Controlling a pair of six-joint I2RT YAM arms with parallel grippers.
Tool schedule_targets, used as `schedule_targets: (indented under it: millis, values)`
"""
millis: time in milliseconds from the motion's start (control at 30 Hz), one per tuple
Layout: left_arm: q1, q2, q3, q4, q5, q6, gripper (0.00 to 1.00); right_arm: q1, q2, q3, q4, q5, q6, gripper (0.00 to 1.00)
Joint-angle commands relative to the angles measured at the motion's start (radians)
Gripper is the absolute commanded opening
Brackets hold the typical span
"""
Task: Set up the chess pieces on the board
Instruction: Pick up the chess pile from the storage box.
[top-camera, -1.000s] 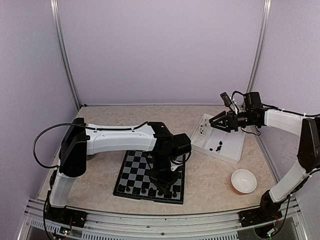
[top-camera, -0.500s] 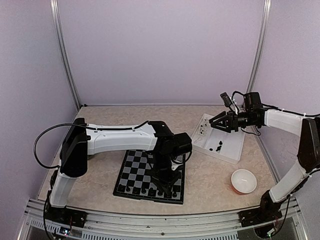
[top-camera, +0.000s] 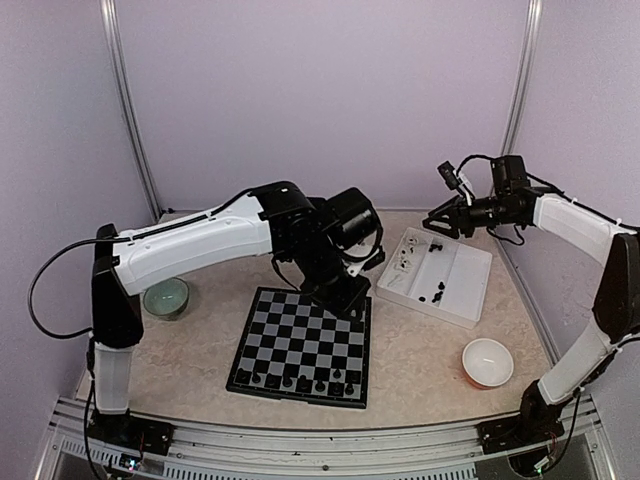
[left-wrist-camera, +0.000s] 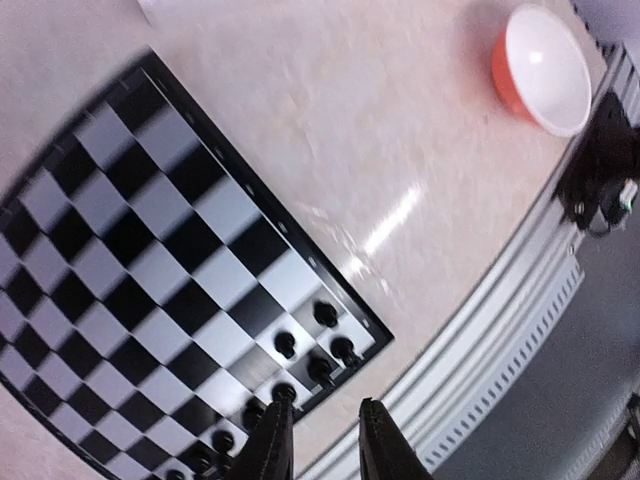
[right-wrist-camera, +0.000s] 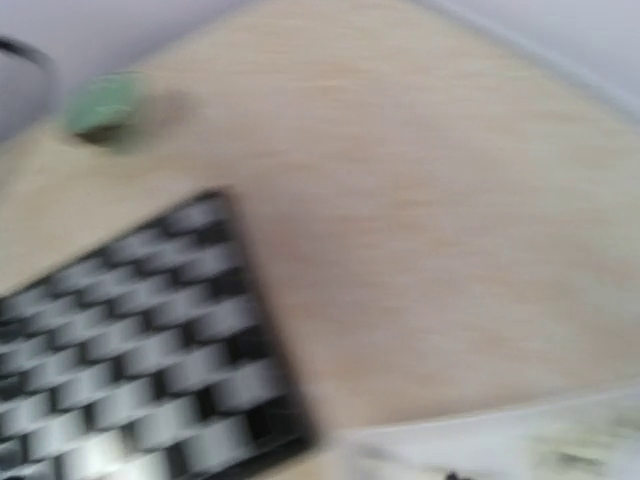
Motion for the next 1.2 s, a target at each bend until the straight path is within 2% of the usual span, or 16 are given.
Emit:
schedule_targets:
  millis: [0, 100, 200, 300, 367, 500, 700, 967, 1167]
  values:
    - [0.010, -0.144, -0.059, 0.246, -0.325, 0.105, 0.26, 0.004, 0.113, 0.145, -0.103, 0.412, 0.007, 0.50]
    - [0.012, -0.243, -0.210, 0.455, -0.434, 0.152, 0.33, 0.002, 0.254, 0.245, -0.199, 0.530, -0.010, 0.45]
    - [0.018, -0.306, -0.335, 0.622, -0.475, 0.194, 0.38, 0.002, 0.363, 0.319, -0.235, 0.622, -0.028, 0.43]
    - [0.027, -0.336, -0.398, 0.692, -0.480, 0.218, 0.39, 0.002, 0.468, 0.390, -0.264, 0.689, -0.025, 0.39]
    - [0.032, -0.340, -0.417, 0.706, -0.478, 0.231, 0.40, 0.002, 0.526, 0.437, -0.298, 0.705, -0.023, 0.36]
    - [0.039, -0.343, -0.458, 0.714, -0.464, 0.246, 0.41, 0.005, 0.571, 0.484, -0.403, 0.632, -0.072, 0.35]
    - [0.058, -0.360, -0.538, 0.757, -0.433, 0.248, 0.42, 0.045, 0.522, 0.466, -0.599, 0.585, -0.250, 0.43]
    - [0.087, -0.372, -0.558, 0.776, -0.379, 0.250, 0.43, 0.142, 0.506, 0.398, -0.704, 0.793, -0.418, 0.48]
    - [0.088, -0.386, -0.574, 0.778, -0.368, 0.235, 0.43, 0.188, 0.542, 0.403, -0.739, 0.931, -0.486, 0.59]
